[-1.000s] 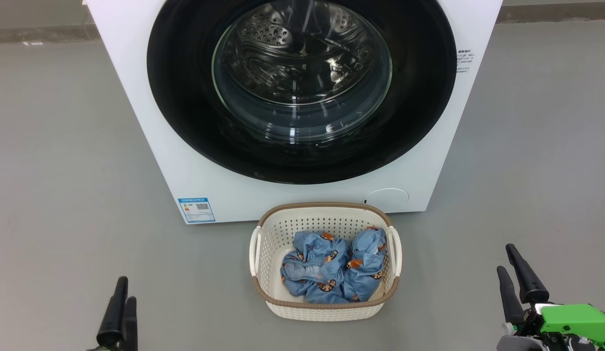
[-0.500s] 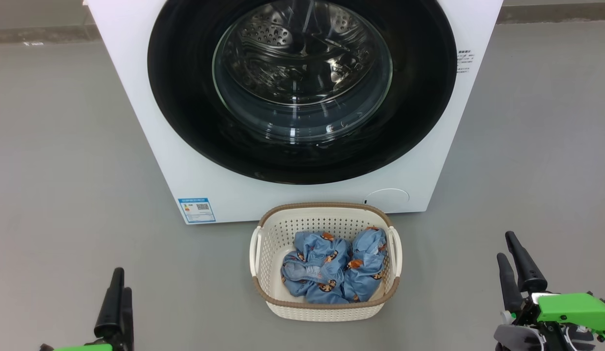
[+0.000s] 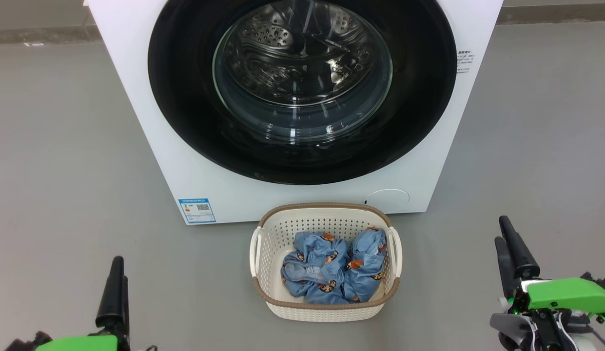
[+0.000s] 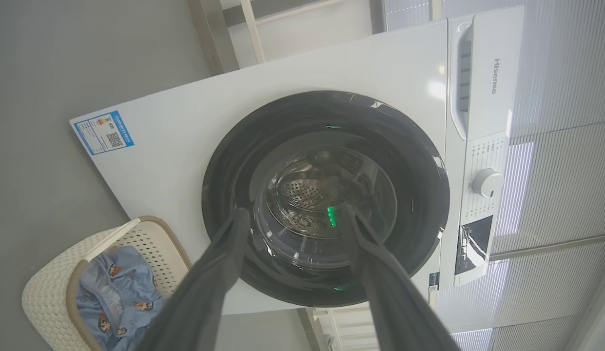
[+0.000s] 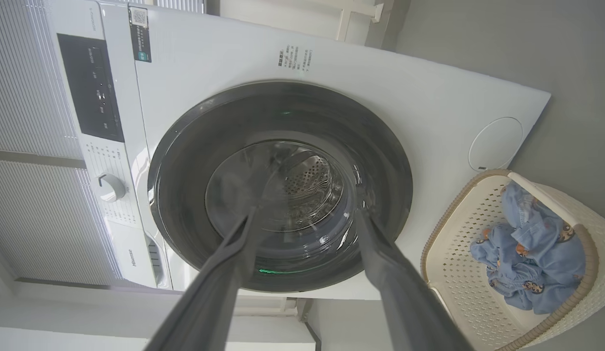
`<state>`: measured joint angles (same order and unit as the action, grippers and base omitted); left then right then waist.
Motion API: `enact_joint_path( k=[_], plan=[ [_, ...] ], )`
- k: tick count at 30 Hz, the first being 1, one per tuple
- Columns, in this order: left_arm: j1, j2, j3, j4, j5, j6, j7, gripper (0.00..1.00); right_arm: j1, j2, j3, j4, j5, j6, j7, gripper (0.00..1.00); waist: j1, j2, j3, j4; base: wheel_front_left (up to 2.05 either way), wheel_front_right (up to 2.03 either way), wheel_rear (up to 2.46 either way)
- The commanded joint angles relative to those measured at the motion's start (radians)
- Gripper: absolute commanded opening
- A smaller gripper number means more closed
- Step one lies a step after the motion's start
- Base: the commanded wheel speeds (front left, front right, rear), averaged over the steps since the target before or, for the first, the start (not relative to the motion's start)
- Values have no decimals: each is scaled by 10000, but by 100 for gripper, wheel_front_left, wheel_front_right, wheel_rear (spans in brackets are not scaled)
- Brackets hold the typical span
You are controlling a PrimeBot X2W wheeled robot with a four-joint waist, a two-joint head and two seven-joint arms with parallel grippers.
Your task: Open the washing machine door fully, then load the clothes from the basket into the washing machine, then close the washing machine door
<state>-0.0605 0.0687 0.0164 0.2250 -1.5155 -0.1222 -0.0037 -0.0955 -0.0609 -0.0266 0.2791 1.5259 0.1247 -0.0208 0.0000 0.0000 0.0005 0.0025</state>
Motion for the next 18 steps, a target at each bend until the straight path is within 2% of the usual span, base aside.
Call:
enact_joint_path(
  k=[1,18],
  plan=[
    [-491,215,72,-380,165,-33,-86,100,-560,-187,150,-329,-208,28,-87,100,0,0,-1,-1,0,0,0],
    [-724,798,-566,-370,1519,-44,-761,100,-901,-554,709,-513,-2241,35,-601,100,0,0,-11,-1,0,0,0]
  ],
)
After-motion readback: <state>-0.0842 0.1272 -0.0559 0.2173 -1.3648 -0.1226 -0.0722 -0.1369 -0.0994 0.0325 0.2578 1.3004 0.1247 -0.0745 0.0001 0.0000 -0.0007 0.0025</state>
